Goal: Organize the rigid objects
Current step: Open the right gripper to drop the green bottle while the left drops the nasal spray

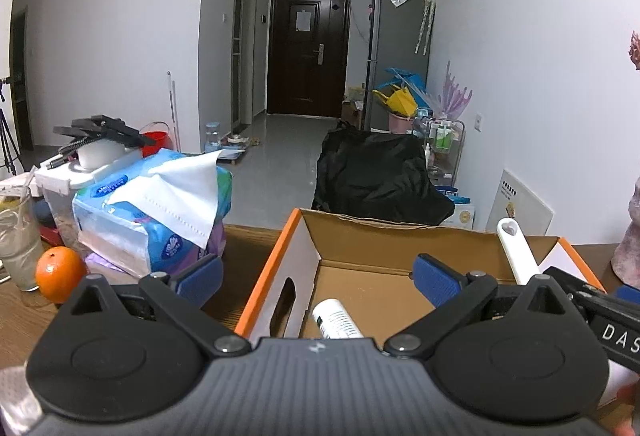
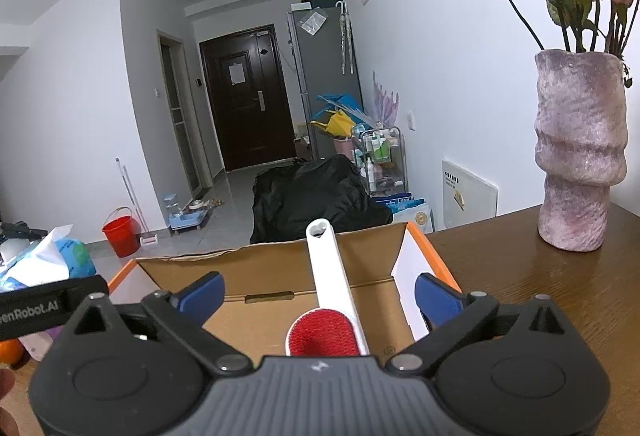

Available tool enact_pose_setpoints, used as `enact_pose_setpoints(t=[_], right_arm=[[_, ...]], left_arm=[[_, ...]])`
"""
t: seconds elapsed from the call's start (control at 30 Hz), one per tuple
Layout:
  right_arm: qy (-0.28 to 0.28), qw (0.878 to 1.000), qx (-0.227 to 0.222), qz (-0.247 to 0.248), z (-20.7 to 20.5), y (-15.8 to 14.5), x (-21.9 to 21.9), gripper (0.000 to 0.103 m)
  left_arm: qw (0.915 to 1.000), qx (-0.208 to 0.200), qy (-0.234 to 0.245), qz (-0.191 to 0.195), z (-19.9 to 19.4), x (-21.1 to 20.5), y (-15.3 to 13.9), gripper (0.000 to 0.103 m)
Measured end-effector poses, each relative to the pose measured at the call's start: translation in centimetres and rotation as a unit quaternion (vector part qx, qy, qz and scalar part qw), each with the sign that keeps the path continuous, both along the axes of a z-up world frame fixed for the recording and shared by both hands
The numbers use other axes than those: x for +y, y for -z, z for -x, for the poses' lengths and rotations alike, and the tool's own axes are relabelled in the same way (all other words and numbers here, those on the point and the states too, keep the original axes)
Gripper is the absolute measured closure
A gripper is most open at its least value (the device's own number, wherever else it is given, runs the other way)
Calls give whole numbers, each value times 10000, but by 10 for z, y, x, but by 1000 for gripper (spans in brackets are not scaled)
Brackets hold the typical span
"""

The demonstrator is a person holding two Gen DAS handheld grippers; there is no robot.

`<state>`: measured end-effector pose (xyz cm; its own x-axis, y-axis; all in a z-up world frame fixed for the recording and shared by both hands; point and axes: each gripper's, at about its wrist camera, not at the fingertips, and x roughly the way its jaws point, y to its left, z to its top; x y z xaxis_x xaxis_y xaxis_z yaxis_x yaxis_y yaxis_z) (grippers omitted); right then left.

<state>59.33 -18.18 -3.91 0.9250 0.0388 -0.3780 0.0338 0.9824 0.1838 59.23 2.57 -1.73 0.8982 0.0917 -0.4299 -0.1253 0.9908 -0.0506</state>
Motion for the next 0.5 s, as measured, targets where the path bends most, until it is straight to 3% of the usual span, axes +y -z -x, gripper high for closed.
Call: enact_pose_setpoints(t=[0.5], right_arm=[[-40,9996,-185,203,62,-30,3,0]], left_arm=[[9997,-252,-21,-32,57,5,-32,0]])
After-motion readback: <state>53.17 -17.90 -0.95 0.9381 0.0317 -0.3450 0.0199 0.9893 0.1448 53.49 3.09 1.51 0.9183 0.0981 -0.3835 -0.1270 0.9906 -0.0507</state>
